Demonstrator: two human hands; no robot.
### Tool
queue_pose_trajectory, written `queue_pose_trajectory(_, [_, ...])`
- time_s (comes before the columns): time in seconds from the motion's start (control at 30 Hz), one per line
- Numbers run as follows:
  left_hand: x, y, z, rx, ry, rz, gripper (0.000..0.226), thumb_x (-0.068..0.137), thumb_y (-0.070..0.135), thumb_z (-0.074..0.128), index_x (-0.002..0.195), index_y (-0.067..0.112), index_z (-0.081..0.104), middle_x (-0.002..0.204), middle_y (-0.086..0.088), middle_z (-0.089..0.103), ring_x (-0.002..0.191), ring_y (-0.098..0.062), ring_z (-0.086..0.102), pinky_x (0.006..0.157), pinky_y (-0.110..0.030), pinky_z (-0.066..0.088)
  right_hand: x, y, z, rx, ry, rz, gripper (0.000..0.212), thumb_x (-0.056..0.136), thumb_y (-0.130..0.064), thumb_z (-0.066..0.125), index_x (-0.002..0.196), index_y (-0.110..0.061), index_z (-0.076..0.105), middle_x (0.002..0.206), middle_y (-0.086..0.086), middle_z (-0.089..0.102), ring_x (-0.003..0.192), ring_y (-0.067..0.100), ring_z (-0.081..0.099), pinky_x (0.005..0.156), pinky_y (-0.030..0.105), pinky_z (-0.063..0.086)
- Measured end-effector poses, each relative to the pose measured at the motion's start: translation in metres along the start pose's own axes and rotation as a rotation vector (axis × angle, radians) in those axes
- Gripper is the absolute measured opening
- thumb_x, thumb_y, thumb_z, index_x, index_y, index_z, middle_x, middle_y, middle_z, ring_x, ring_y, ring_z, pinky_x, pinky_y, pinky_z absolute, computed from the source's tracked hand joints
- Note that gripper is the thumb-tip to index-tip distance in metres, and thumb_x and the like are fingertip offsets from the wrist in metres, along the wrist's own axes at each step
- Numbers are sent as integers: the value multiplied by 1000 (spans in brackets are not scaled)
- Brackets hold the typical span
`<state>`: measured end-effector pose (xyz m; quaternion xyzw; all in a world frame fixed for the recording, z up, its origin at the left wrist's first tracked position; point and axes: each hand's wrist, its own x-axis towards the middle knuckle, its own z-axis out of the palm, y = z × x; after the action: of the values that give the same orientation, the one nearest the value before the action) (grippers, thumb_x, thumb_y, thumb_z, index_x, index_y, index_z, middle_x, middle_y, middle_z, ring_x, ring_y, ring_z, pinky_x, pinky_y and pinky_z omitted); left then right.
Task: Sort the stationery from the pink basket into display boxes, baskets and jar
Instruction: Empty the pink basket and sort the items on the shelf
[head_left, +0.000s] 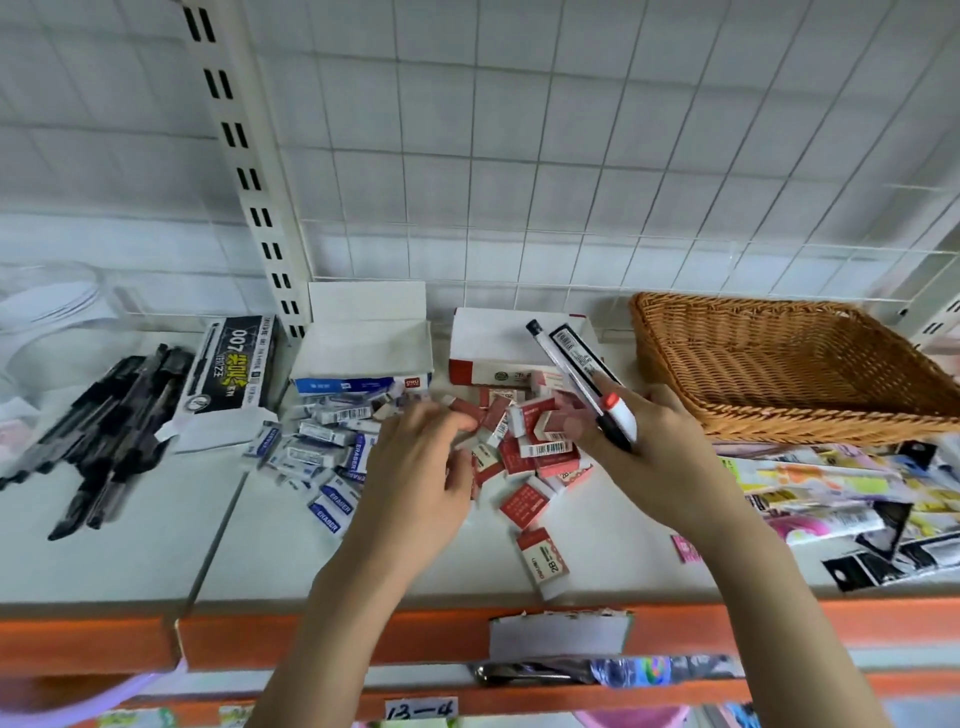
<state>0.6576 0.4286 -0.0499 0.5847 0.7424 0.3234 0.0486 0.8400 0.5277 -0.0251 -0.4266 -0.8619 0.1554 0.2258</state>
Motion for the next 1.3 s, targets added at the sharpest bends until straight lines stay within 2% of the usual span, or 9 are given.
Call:
queue_pose_trajectory(0.2, [-3, -7, -1, -9, -28, 67, 25, 88, 11, 57, 113, 11, 62, 118, 0, 53, 113, -18, 45, 100, -28, 32, -22, 5, -4, 216, 90, 199, 7, 83, 0, 54, 84, -6, 53, 71, 6, 55, 71, 31, 51, 55, 33, 38])
queue_pose_trajectory(0.33, [-3, -5, -1, -15, -32, 90, 24, 87, 10, 58, 111, 10, 64, 116, -1, 55, 111, -19, 46, 101, -33, 35, -35, 8, -13, 594, 157, 387, 12, 93, -2, 50, 101, -7, 58, 82, 6, 70, 71, 13, 70, 63, 27, 55])
queue_pose_trajectory(0.43, [-2, 3, 3, -29, -5, 98, 22, 86, 8, 60, 107, 8, 65, 112, -3, 57, 109, -19, 48, 99, -35, 36, -37, 15, -22, 802, 162, 423, 17, 95, -2, 50, 103, -13, 59, 81, 6, 72, 79, 20, 71, 74, 26, 54])
queue_pose_trajectory(0.57, [-3, 17, 8, -34, 6, 105, 21, 86, 9, 60, 107, 8, 64, 111, -4, 57, 108, -22, 51, 95, -29, 35, -31, 24, -32, 875, 105, 427, 10, 93, -2, 52, 98, -4, 60, 77, 8, 73, 86, 26, 71, 86, 40, 53])
queue_pose_trajectory(0.7, [-4, 21, 7, -16, 18, 94, 21, 86, 9, 60, 107, 8, 64, 112, -5, 56, 108, -22, 51, 95, -28, 35, -22, 15, -36, 877, 16, 333, 13, 92, -4, 56, 87, -16, 53, 63, -4, 63, 82, 26, 69, 74, 31, 53])
queue_pose_trajectory(0.9, [-15, 6, -19, 21, 66, 38, 26, 90, 13, 56, 115, 11, 61, 123, -1, 52, 115, -16, 46, 97, -22, 29, -3, -21, -19, 891, -94, 272, 4, 87, -29, 66, 84, -29, 64, 86, 4, 71, 89, 24, 68, 94, 52, 48])
queue_pose_trajectory(1.03, [-24, -19, -40, 25, 102, 5, 25, 89, 11, 57, 113, 11, 62, 116, -1, 55, 105, -11, 49, 91, -22, 35, 12, -60, 7, 719, -112, 169, 28, 90, -44, 56, 86, -16, 55, 79, 20, 62, 70, 32, 60, 75, 49, 51])
queue_pose_trajectory(1.13, [-30, -41, -56, 37, 120, -37, 24, 88, 9, 57, 111, 11, 63, 112, -1, 56, 101, -16, 55, 88, -29, 46, 24, -92, 28, 547, -100, 99, 33, 95, -38, 49, 85, -6, 50, 64, 9, 60, 45, 6, 48, 49, 24, 39])
queue_pose_trajectory(1.3, [-40, -65, -76, 53, 142, -79, 26, 88, 11, 57, 113, 11, 63, 112, -2, 59, 102, -18, 58, 89, -32, 46, 36, -123, 58, 588, -151, 90, 28, 96, -30, 49, 85, -4, 49, 57, 2, 56, 43, 10, 42, 47, 23, 37])
